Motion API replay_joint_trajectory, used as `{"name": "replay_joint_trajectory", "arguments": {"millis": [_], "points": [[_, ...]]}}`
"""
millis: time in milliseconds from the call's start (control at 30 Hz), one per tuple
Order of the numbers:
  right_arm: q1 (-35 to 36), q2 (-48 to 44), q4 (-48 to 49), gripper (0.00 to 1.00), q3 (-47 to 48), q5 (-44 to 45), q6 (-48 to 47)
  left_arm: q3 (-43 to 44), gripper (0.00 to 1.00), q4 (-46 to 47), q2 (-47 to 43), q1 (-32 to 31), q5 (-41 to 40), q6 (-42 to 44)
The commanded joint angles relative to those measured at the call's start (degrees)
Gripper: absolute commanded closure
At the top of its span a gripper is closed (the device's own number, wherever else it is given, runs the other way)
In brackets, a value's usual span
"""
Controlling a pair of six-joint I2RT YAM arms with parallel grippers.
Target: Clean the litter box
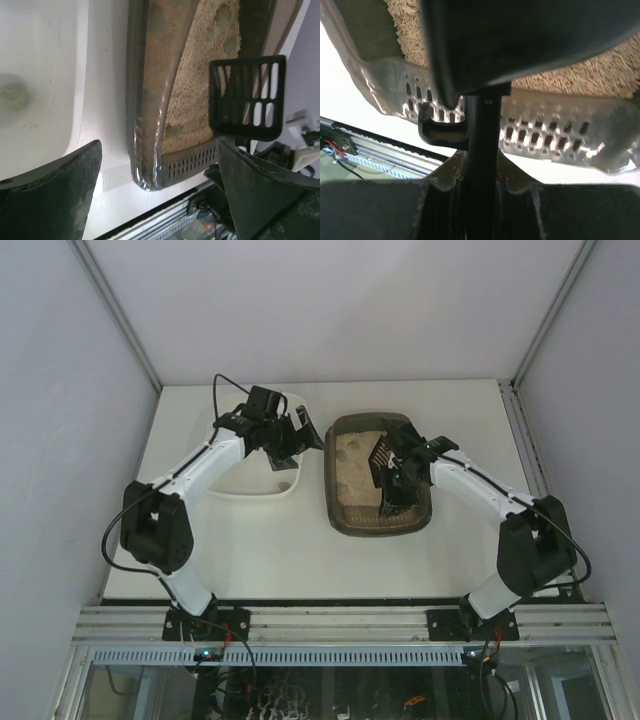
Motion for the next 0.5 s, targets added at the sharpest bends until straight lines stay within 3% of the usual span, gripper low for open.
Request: {"name": "replay_joint_trajectory", "arguments": {"millis": [0, 133, 467], "points": [[-2.26, 4.80, 6.15, 1.00, 3.21, -8.31, -0.02, 2.61, 0.00, 5.42, 4.18, -0.48, -1.79, -9.98], [-3.86, 10.94, 7.79, 1.00, 7.11, -13.47, -0.27, 1.20, 0.00, 11.51, 7.04, -0.80, 2.19, -17.45], [-4.82, 20.57, 8.75, 1.00, 14.04, -17.04, -0.78, 4.37, 0.00, 15.14, 12.47, -1.69, 3.34, -20.47]]}}
